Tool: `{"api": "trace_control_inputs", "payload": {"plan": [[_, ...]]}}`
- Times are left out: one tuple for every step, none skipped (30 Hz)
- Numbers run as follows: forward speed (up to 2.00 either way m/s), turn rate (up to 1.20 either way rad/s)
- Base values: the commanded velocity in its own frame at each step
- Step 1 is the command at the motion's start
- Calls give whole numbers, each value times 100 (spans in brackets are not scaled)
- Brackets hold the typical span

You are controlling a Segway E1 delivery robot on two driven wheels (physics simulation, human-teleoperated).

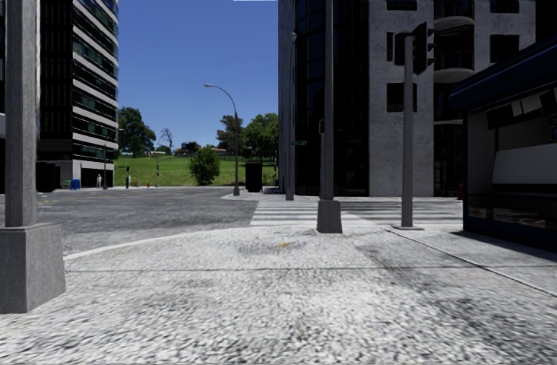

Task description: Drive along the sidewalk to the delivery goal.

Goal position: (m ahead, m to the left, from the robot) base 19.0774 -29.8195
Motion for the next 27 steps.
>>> {"api": "trace_control_inputs", "payload": {"plan": [[200, 0], [200, 0], [200, 0], [200, 0], [200, 0], [200, 0], [200, 0], [200, 0], [200, 0], [200, 0], [200, 0], [200, 0], [200, 0], [200, 0], [200, 0], [200, 0], [200, 0], [200, 0], [200, 0], [200, 0], [200, 0], [200, 0], [200, 0], [200, 0], [200, 0], [200, 0], [200, 0]]}}
